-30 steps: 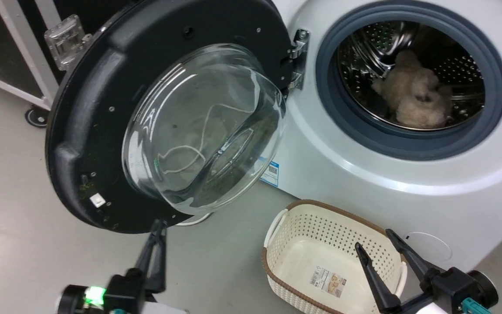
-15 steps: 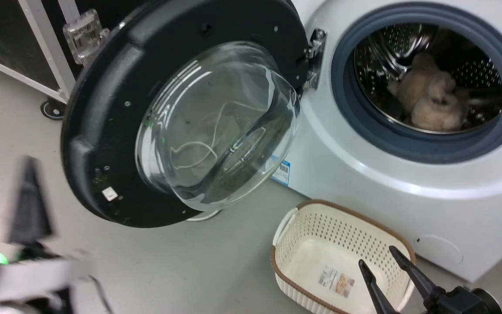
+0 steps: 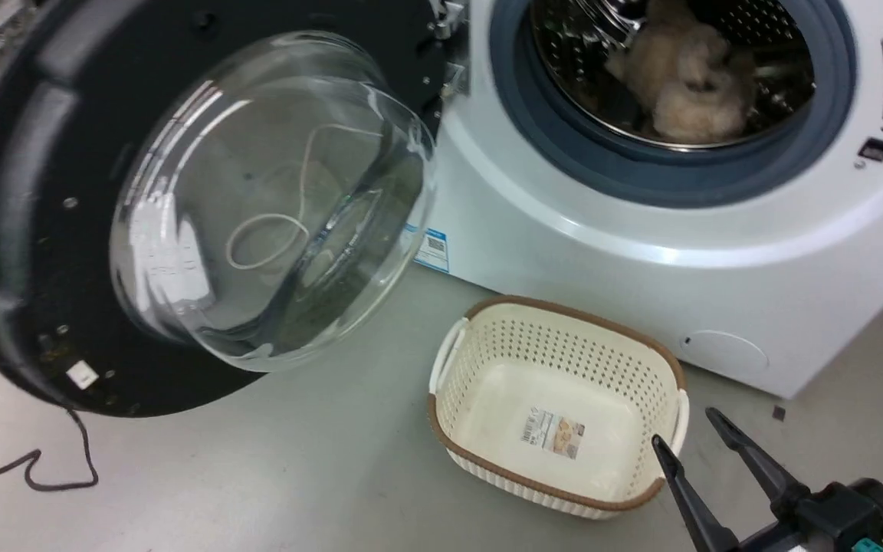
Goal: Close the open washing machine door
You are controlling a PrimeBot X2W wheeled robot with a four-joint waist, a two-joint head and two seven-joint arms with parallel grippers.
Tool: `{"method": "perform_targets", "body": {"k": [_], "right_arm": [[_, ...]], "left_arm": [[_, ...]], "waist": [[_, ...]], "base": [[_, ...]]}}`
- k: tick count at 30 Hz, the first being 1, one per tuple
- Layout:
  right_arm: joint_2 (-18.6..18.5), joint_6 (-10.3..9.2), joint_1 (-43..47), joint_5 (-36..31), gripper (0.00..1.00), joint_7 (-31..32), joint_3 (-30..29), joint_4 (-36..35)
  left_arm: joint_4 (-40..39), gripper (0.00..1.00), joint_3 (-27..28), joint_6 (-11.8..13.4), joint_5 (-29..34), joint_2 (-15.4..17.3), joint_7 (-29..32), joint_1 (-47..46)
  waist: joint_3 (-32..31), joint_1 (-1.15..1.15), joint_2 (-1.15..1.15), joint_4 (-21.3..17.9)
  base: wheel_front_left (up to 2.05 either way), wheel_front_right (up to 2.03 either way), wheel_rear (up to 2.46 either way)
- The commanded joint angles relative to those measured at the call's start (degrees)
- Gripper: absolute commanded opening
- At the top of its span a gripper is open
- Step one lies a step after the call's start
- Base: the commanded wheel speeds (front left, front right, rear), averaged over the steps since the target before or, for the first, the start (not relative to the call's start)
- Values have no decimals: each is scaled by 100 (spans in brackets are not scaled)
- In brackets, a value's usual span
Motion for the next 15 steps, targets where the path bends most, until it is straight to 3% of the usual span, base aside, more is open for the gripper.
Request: {"method": "perform_targets", "body": {"k": [1, 3, 5, 8, 9, 11, 15], "right_arm": [[-41, 5, -96, 47, 100, -26, 16, -27], [-59, 5, -126, 72, 100, -26, 22, -28], [-67, 5, -138, 80, 100, -26, 24, -30], [-69, 5, -147, 88, 100, -26, -2, -35], [-46, 5, -114, 96, 100, -26, -26, -7], [-36, 5, -106, 96, 100, -26, -40, 2], [78, 5, -84, 71, 100, -26, -122, 68]], "left_arm": [[316, 0, 130, 104, -413, -51, 404, -188], [600, 0, 332, 255, -913, -148, 847, -327], [672, 0, 381, 273, -1035, -130, 991, -343], [755, 0, 484, 207, -1341, -125, 1314, -328], [654, 0, 468, 39, -1658, -160, 1858, -88], [597, 0, 458, 10, -1737, -180, 2005, -7], [38, 0, 348, -129, -2144, -415, 2744, 528]], "waist": [[76, -1, 0, -87], [111, -1, 0, -135], [122, -1, 0, -160], [123, -1, 0, -207], [53, -1, 0, -242], [27, -1, 0, -245], [-173, -1, 0, -268]], "base": [[0, 0, 0], [0, 0, 0], [0, 0, 0], [0, 0, 0], [0, 0, 0], [0, 0, 0], [0, 0, 0]]}}
